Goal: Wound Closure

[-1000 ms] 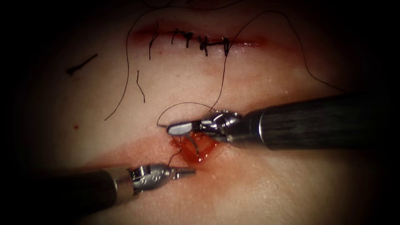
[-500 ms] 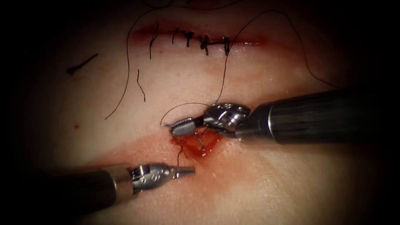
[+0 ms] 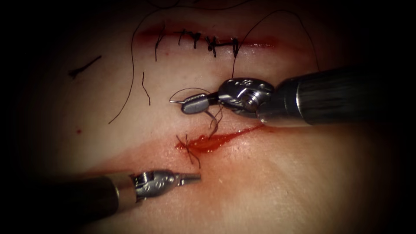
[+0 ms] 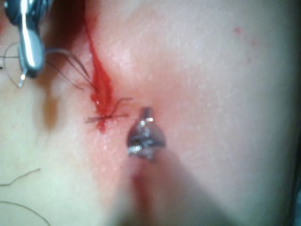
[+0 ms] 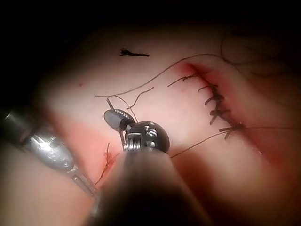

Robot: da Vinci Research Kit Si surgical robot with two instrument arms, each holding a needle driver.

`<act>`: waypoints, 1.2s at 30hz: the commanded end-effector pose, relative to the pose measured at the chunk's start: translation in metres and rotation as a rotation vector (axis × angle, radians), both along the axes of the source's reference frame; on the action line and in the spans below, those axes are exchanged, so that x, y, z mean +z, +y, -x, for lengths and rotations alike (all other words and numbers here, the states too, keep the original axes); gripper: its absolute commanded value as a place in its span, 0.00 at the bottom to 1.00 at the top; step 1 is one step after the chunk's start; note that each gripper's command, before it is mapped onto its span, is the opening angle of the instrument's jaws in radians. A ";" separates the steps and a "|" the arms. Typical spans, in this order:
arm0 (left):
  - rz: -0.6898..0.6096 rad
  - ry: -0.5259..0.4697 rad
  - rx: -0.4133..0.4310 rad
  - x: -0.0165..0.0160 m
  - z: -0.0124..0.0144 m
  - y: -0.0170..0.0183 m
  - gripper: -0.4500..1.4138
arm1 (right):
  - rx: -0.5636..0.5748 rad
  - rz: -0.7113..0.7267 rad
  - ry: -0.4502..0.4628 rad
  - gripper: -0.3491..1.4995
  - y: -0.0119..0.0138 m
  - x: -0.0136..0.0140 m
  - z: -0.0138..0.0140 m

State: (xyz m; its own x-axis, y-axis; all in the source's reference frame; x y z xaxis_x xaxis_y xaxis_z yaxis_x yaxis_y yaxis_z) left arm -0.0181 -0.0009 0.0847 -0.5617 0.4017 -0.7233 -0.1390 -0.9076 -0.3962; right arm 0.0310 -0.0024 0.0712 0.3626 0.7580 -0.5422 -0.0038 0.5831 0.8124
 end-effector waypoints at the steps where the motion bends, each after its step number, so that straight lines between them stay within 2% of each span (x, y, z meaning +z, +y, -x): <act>1: -0.006 0.000 -0.002 0.0003 0.0005 -0.0003 0.03 | -0.001 -0.018 0.035 0.00 -0.0012 0.0000 -0.0004; 4: -0.011 -0.022 -0.017 -0.0011 0.0003 0.0005 0.17 | 0.014 -0.082 0.082 0.00 -0.0018 -0.0006 0.0001; 11: -0.053 -0.130 -0.124 -0.0058 0.0002 0.0032 0.52 | 0.008 -0.090 0.092 0.00 -0.0021 -0.0009 0.0009; 17: -0.090 -0.188 -0.168 -0.0077 0.0011 0.0043 0.58 | 0.010 -0.089 0.101 0.00 -0.0023 -0.0010 0.0011; 21: -0.096 -0.192 -0.184 -0.0080 0.0021 0.0050 0.62 | 0.006 -0.085 0.104 0.00 -0.0030 -0.0010 0.0011; 28: -0.121 -0.226 -0.223 -0.0084 0.0030 0.0062 0.62 | -0.002 -0.086 0.120 0.00 -0.0043 -0.0010 0.0008; 32: -0.120 -0.229 -0.225 -0.0081 0.0036 0.0063 0.60 | -0.001 -0.081 0.125 0.00 -0.0043 -0.0012 0.0007; 36: -0.127 -0.240 -0.216 -0.0077 0.0041 0.0060 0.51 | 0.003 -0.084 0.130 0.00 -0.0043 -0.0015 0.0007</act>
State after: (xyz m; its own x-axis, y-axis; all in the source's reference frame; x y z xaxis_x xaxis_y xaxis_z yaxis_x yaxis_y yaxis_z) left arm -0.0217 0.0054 0.0764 -0.2730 0.5863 -0.7627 -0.2087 -0.8100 -0.5480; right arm 0.0299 -0.0063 0.0692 0.2904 0.8012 -0.5232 0.1017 0.5178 0.8494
